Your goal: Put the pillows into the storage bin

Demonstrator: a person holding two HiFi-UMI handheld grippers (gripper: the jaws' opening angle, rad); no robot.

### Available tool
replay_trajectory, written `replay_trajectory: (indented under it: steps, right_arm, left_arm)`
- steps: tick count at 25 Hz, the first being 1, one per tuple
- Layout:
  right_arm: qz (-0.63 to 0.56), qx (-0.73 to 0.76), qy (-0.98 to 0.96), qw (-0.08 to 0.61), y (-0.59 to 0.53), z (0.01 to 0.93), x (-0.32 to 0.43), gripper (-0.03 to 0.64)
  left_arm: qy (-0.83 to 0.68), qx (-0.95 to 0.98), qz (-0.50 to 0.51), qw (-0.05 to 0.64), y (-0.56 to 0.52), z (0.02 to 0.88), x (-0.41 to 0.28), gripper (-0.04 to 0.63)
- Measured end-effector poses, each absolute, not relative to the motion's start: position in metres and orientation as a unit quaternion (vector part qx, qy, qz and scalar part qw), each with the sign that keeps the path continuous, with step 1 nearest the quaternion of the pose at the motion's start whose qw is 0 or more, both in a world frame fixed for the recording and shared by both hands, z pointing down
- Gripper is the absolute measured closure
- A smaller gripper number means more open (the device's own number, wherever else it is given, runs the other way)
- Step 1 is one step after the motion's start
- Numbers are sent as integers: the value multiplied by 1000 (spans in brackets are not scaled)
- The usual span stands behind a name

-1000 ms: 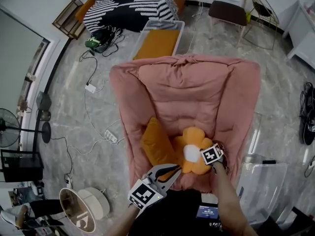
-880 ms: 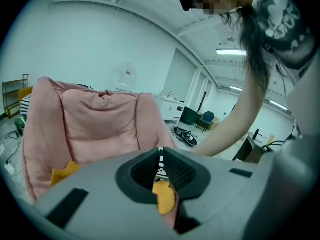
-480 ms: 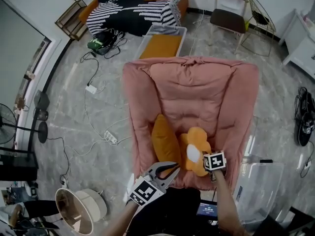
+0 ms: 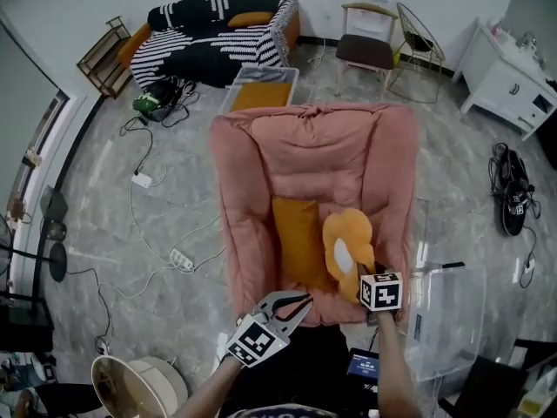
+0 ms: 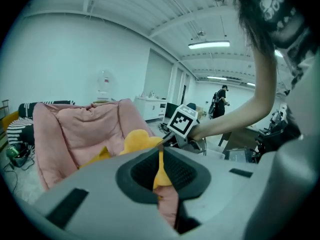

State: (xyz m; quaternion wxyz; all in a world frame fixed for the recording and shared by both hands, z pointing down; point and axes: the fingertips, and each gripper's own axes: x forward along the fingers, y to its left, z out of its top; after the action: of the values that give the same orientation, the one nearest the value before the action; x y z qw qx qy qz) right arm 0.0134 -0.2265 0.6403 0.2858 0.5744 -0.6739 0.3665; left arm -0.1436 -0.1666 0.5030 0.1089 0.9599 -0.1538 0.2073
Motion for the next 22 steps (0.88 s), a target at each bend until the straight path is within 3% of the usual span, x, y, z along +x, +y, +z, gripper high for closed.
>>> replay_trajectory:
  steps: [14, 22]
  right_arm:
    - [366, 684, -607, 174, -123, 561, 115, 537]
    - [379, 726, -561, 118, -39, 548, 219, 535]
  left_arm:
    - [3, 981, 188, 39, -101, 473, -43, 563]
    - [77, 975, 207, 15, -44, 475, 58, 563]
